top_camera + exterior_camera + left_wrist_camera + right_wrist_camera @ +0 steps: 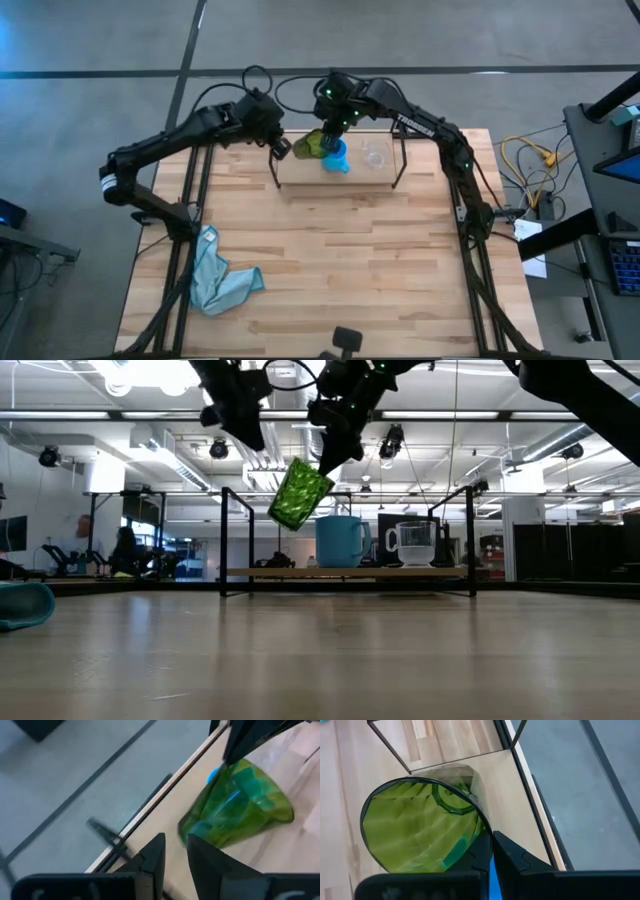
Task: Stack small to large cups/mugs on shelf
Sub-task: Put the green cup on the shelf
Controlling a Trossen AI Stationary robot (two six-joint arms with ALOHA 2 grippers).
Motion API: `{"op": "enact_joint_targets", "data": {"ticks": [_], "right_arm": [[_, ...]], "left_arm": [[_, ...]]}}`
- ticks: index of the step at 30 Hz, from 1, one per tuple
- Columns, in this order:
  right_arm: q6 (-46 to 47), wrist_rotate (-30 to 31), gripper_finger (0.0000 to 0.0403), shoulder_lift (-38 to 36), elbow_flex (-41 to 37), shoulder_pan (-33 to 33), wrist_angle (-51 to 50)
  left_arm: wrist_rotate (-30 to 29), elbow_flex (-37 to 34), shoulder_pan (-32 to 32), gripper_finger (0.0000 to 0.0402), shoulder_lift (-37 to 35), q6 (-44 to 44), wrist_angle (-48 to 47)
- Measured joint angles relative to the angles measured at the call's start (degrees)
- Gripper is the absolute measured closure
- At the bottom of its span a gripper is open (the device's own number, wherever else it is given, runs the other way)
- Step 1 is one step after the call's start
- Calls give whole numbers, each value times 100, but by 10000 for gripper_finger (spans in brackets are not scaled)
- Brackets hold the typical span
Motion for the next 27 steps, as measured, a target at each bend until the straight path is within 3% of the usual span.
{"op": "enact_joint_targets", "data": {"ticks": [12, 27], "right_arm": [[-152, -393, 394, 21, 0, -42, 156], [102, -542, 394, 55, -17, -18, 246]], "left_arm": [[-136, -1553, 2, 336, 0, -657, 1535], [-220, -2011, 37, 336, -1, -954, 1911]]}}
